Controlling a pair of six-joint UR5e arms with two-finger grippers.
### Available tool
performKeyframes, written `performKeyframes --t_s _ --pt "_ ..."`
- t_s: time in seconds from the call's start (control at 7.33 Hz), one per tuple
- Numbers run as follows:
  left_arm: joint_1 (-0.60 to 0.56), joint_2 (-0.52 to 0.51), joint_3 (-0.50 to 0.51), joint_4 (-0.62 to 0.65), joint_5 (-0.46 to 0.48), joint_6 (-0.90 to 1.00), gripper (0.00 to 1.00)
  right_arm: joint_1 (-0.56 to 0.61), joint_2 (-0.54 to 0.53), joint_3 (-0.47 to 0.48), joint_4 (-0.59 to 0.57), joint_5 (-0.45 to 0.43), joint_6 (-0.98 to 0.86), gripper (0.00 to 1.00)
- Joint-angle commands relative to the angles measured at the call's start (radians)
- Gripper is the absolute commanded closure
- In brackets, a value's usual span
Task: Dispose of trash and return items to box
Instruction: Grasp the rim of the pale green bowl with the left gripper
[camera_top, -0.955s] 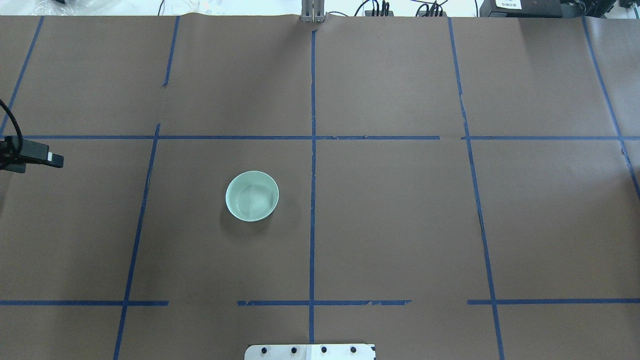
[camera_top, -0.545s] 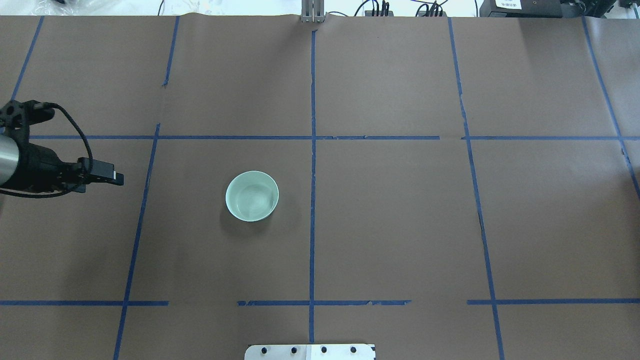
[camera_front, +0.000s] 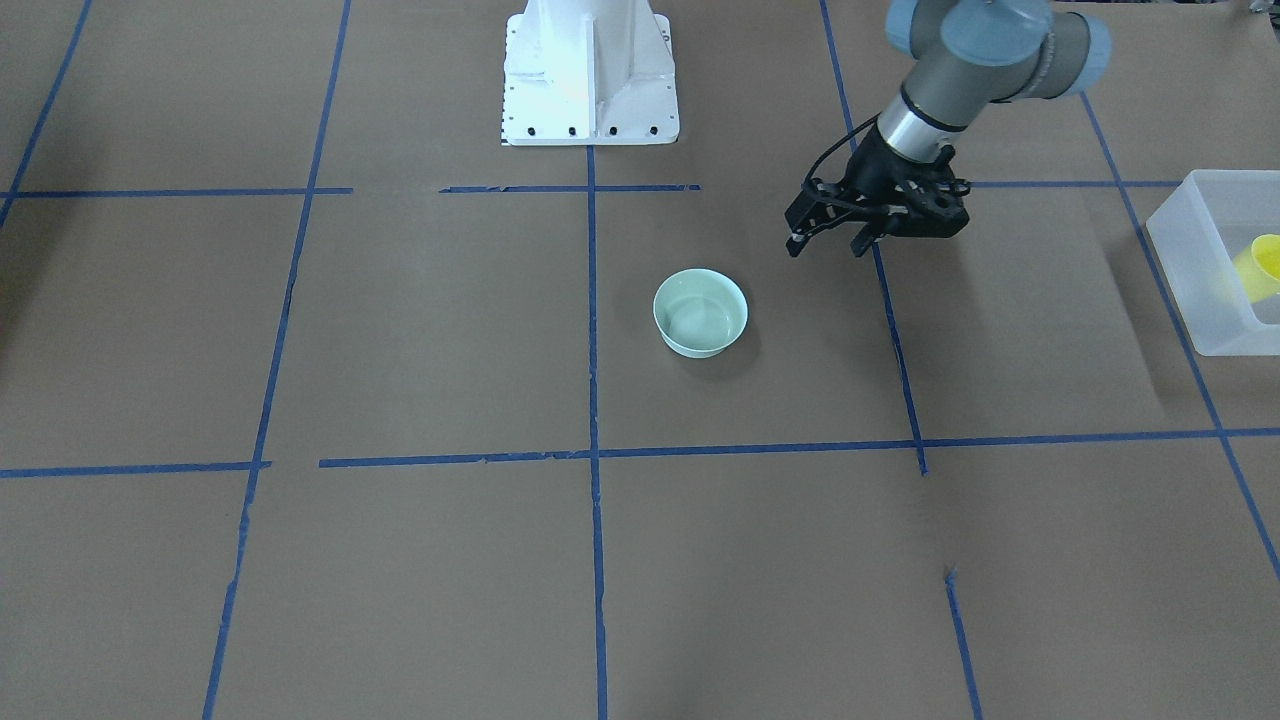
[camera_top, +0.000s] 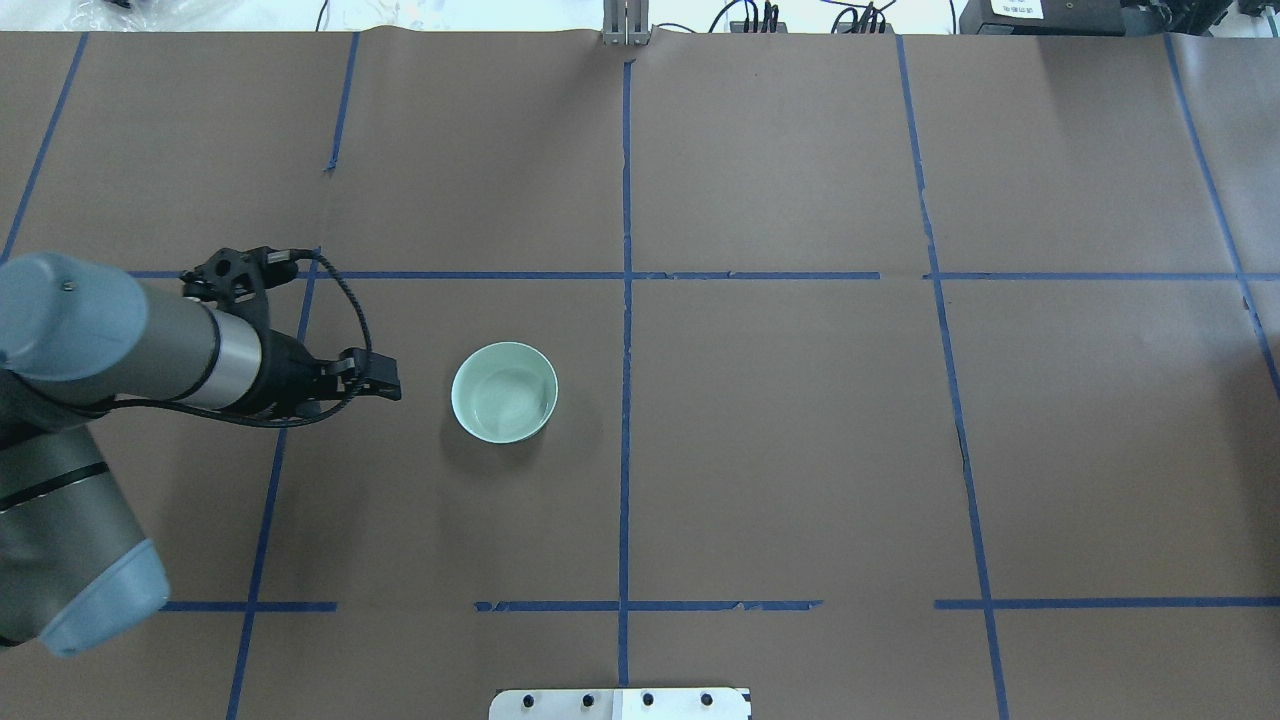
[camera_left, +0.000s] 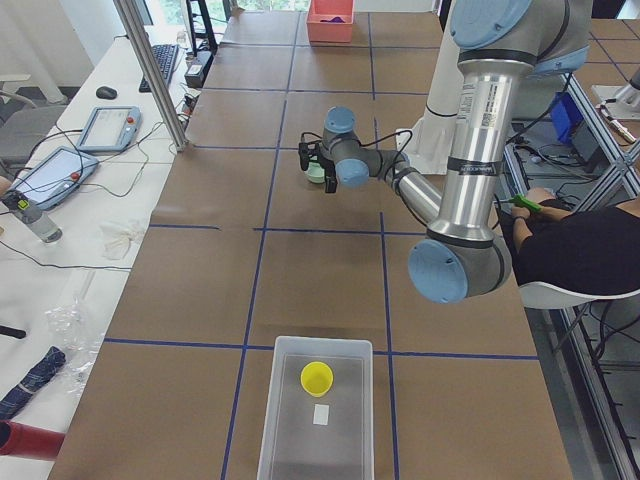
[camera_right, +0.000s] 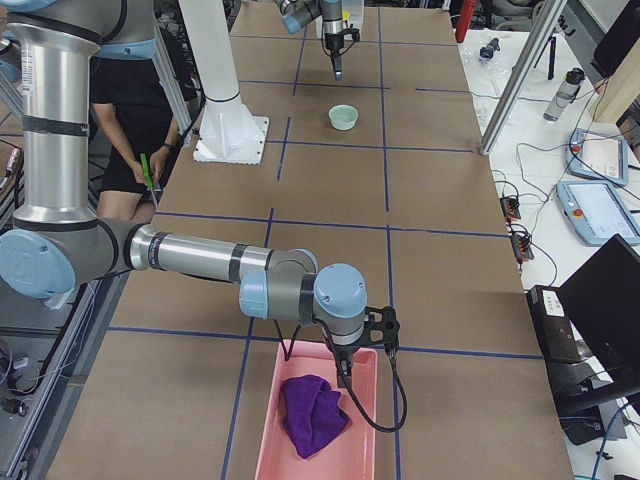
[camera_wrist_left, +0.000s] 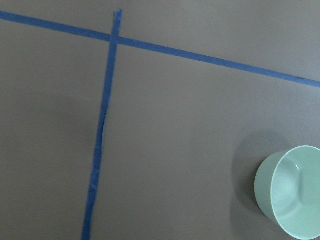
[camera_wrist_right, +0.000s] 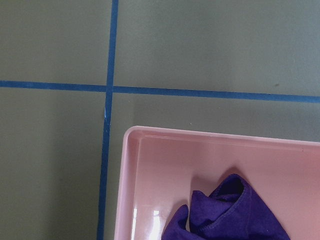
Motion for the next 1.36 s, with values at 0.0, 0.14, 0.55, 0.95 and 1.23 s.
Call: performKeyframes --t_s 0.0,0.14,0.55,0.95,1.23 --pt "0.073 -0.137 0.083 0.119 0.084 -0.042 0.03 -0.01 0.0 0.01 -0.004 0.059 0.005 0.0" --pt "0.076 -0.156 0.109 0.118 0.082 -0.044 0.03 -0.01 0.0 0.008 -0.003 0.081 0.007 0.0" --pt "0.081 -0.193 0.178 0.11 0.081 -0.044 0.09 -0.013 0.0 0.01 -0.001 0.079 0.007 0.0" --pt "0.109 -0.2 0.249 0.043 0.081 -0.053 0.21 -0.013 0.002 0.011 0.0 0.079 0.007 0.0" --pt "0.112 -0.203 0.243 0.043 0.081 -0.055 0.7 -0.013 0.003 0.014 0.0 0.079 0.007 0.0"
